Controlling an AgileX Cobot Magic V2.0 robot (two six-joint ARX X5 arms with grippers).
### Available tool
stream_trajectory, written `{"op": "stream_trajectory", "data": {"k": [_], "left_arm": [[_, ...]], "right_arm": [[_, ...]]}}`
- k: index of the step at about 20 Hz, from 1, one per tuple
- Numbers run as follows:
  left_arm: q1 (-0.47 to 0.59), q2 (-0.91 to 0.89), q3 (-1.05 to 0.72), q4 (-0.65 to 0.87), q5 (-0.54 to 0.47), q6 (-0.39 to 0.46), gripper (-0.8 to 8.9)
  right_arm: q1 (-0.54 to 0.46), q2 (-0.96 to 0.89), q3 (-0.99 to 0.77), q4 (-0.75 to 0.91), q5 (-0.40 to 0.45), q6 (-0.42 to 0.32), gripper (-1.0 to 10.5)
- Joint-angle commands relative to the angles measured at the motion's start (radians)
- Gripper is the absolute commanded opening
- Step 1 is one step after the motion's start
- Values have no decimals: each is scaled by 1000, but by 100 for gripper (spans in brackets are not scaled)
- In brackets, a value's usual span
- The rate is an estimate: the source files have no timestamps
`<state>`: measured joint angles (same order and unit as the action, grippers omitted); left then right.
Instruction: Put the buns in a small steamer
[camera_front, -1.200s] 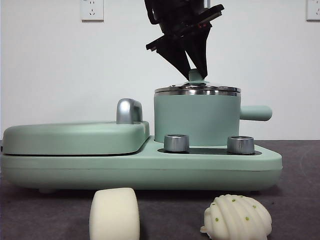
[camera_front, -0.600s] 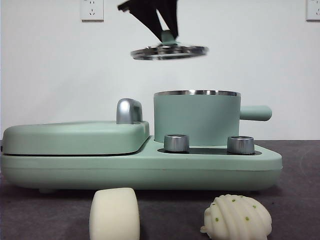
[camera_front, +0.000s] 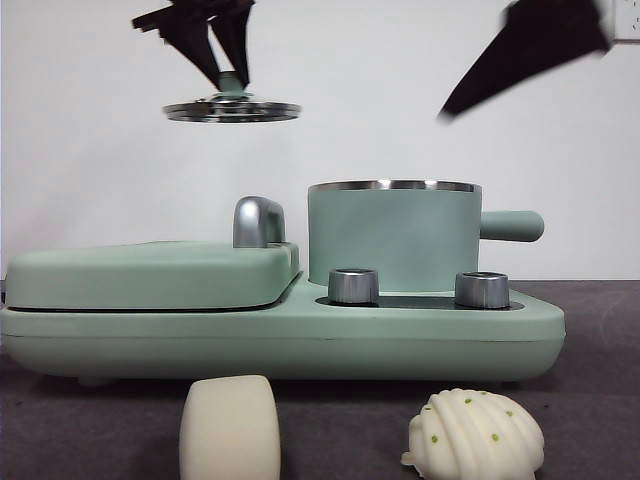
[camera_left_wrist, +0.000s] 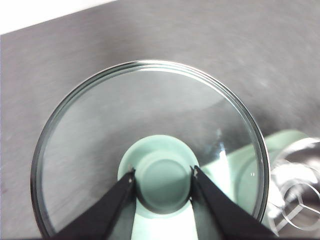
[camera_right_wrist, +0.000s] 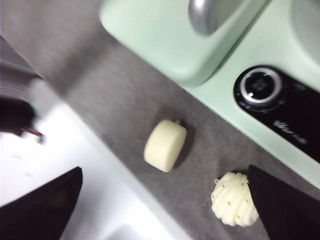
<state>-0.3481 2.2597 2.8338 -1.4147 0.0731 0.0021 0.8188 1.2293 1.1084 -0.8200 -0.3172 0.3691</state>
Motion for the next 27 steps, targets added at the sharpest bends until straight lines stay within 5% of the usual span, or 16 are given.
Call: {"op": "stream_trajectory", "data": {"k": [1,9,15,21,27], "left_arm": [[23,3,42,-26,-3,-37,51],[87,3,42,-13,-3,-48,51],[90,3,42,-5,-3,-48,51],[92,3,42,-5,-3,-48,51],[93,3,42,-6,-3,-48,51]], "right_arm": [[103,123,20,40,71,21,512],[233,423,20,170,176,24,494],[233,506,20,184,147,24,372],[233,517,22,192,104,47,112],[159,516,261,-81,101,2,111]]}}
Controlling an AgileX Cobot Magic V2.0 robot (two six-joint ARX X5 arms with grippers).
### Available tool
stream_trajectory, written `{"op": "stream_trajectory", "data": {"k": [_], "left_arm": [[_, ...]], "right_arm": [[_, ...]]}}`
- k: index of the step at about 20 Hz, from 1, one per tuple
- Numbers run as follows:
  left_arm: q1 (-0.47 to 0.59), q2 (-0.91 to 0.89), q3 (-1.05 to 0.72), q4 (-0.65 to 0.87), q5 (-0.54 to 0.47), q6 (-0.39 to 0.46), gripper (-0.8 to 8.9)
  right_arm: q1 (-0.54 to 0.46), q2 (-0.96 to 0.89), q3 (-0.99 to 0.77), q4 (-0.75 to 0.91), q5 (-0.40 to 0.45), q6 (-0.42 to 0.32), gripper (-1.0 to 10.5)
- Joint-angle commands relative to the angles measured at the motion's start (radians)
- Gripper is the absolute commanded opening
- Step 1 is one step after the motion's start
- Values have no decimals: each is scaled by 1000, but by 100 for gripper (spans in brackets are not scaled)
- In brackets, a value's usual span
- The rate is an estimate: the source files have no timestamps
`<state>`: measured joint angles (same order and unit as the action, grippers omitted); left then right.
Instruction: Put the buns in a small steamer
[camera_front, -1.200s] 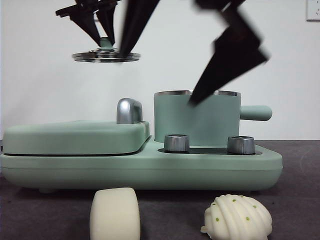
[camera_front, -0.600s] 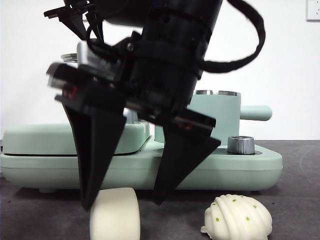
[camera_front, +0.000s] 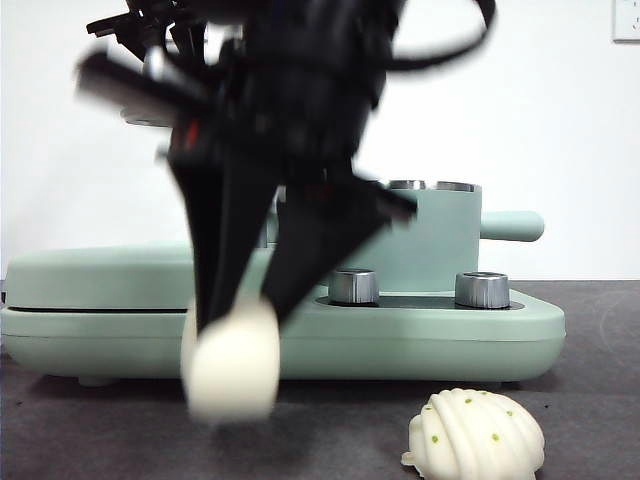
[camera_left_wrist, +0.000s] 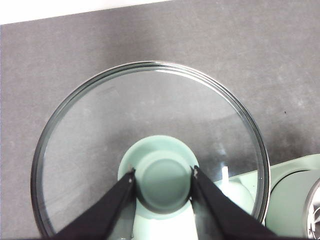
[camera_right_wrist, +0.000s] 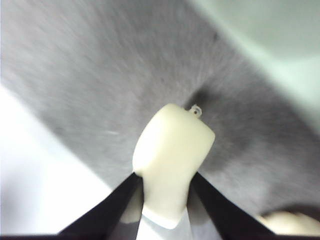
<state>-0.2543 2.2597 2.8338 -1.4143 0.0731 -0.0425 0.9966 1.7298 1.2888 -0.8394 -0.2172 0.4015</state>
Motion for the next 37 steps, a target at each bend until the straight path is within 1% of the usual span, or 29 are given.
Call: {"op": "stream_trajectory", "data": {"k": [1,4,7,10,14,19,23,25,26,29,33,36,37], "left_arm": [[0,3,42,-6,-3,-4,51],[0,3,42,-6,-2,-4,51],[-2,3,42,-6,-2,-4,51],[-2,3,42,-6,-3,-5,51],[-2,3,42,-5,-2,-12,51],[-1,3,42,-2,-2,-12,51],[-1,3,42,-1,-2,-12,51],[-1,3,42,0,-2,-12,51],[0,3,42,-1,-2,-12,51],[0,3,42,0,-2,-16,51],[0,3,42,0,-2,-16,51],[0,3,42,0,-2,-16,51],[0,3,41,0,-2,-20,51]], "right_arm": [[-49,16,148,-130,1,-57,111],[-161,23,353,-313,9,-127,112],[-291,70,550,-426,15,-197,112],[-398,167,720,-491,16,-247,112],[-474,300,853,-499,19,-281,113],[-500,412,874,-494,11,-306,114],[-502,443,874,-493,-18,-324,115],[-502,443,874,-493,-19,-326,163],[-502,443,874,-495,-19,-325,225],[-504,443,874,-489,-19,-328,341],[-504,441,900,-495,-18,-332,415],[-503,441,1007,-577,-19,-332,433],[-502,434,1041,-578,-22,-327,433]]}}
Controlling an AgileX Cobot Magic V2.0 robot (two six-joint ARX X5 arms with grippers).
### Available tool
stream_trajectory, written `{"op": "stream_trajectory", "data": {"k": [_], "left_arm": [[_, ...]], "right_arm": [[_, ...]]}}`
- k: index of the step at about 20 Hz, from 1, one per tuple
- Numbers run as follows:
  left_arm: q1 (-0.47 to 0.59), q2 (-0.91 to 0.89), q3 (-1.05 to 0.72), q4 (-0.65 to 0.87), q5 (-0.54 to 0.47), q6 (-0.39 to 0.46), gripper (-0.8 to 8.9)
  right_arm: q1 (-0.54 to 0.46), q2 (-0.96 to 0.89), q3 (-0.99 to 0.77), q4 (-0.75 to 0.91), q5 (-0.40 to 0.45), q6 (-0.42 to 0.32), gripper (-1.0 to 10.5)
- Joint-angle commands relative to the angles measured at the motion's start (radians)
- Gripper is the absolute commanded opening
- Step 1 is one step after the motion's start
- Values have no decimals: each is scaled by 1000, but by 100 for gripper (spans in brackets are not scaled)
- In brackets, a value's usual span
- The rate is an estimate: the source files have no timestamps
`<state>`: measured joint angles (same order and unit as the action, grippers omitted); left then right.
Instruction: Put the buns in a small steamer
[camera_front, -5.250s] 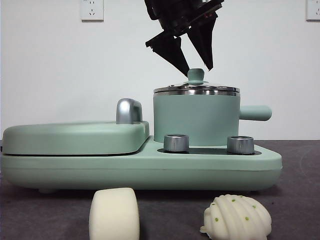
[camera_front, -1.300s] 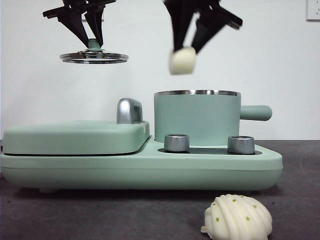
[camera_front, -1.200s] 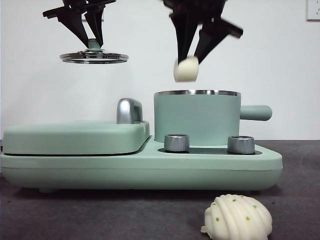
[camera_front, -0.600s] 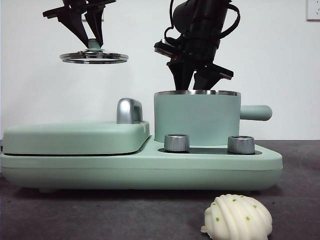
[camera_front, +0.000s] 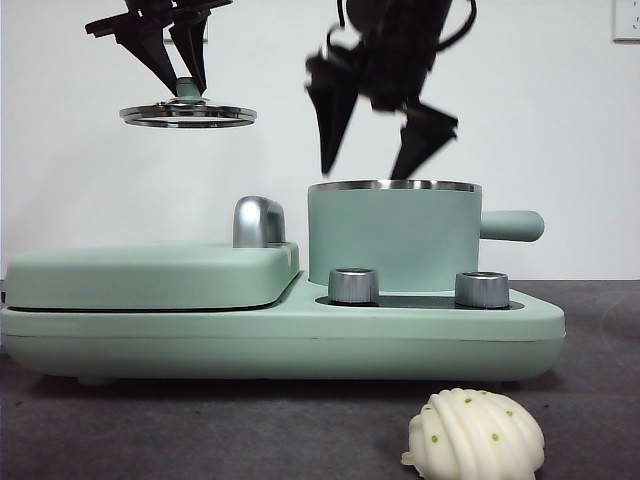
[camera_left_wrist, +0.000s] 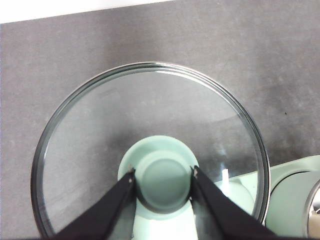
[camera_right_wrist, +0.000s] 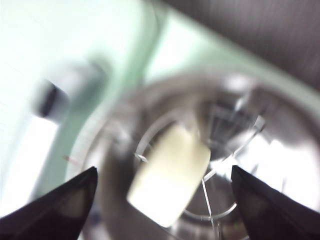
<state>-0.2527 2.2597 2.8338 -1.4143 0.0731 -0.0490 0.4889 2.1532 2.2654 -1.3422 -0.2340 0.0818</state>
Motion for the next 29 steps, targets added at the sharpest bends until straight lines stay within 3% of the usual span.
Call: {"op": "stream_trajectory", "data": {"k": [1,8,15,20,23,29], "left_arm": [[-2,4,41,0,-2,-13,51],[-2,4,41,-2,-2,-16,51],[-3,4,41,-3,-2,-19,51],[-3,4,41,-7,-2,-20,51],[-3,4,41,-8,-2,-20,51],[-3,4,41,-13,-2,-21,51]], "right_arm": [[6,-10,82,-76,-21,5,433],[50,-262,-22,-82,-17,35,434],[188,-639,-540,-81,55,33,434],[344,-759,-846,-80,60,51,434],[423,-782,-1014,94,62,143,434],[487,-781,-1321,488,119,238,433]]}}
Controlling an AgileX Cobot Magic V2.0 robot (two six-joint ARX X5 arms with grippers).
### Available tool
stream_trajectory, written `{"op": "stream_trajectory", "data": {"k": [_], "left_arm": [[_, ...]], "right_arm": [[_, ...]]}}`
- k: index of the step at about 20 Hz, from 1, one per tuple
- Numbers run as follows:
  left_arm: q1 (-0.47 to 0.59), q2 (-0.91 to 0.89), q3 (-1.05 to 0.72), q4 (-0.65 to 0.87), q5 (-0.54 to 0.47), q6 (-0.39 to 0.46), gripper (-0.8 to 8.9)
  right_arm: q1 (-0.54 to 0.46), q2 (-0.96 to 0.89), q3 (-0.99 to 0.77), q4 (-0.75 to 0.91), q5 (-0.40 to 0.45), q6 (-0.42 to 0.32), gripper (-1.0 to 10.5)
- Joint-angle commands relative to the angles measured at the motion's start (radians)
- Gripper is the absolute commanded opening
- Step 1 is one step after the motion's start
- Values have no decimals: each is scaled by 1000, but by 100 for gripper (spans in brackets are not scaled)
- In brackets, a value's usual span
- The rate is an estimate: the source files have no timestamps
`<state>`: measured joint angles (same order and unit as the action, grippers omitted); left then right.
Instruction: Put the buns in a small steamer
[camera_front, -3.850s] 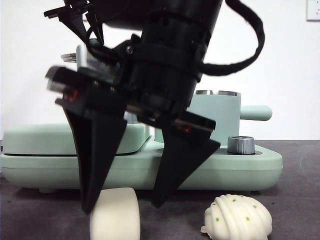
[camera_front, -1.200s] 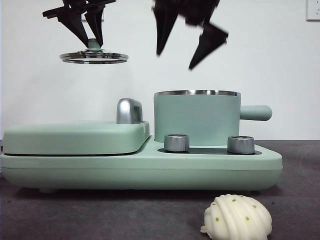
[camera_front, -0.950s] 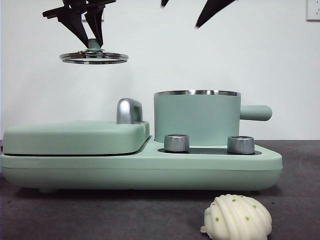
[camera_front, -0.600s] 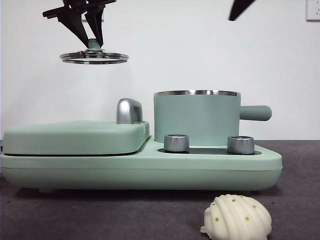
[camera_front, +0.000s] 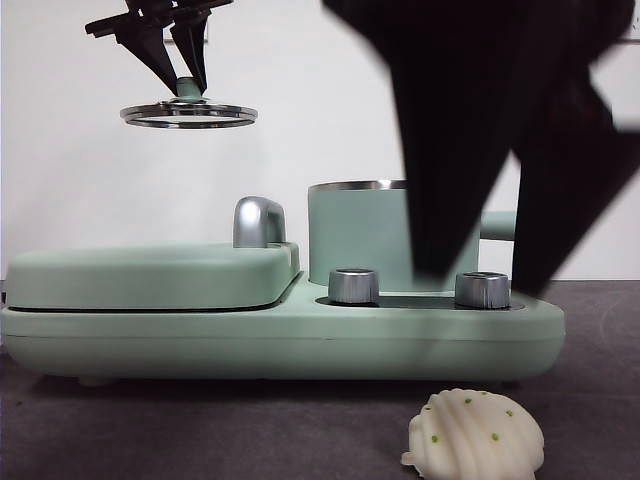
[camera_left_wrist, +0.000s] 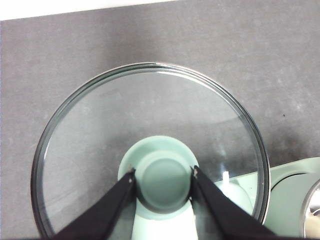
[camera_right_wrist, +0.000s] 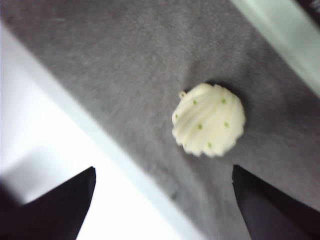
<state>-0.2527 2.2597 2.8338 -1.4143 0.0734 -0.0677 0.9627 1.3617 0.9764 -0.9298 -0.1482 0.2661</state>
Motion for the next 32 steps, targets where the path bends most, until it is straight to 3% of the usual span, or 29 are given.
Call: {"op": "stream_trajectory", "data": {"k": [1,6,12,18,21,27,32], "left_arm": [[-3,4,41,-13,-2,-2,51],[-3,4,41,-13,-2,-4,51],[-3,4,41,-13,-2,-4,51],[-3,4,41,-13,-2,-5,51],[-3,4,41,-14,-2,-6,51],[-3,3,41,-14,-2,-16,51],[-3,4,41,-14,-2,-16,51]], "right_arm": [[13,11,-67,112,63,68,433],[2,11,-193,246,96,69,433],[1,11,-218,336,97,75,423],[-14,54,-218,333,97,74,345],[-19,62,-218,340,96,78,213],[-19,62,-213,354,93,96,106],[-26,61,-16,139,85,96,106]]}}
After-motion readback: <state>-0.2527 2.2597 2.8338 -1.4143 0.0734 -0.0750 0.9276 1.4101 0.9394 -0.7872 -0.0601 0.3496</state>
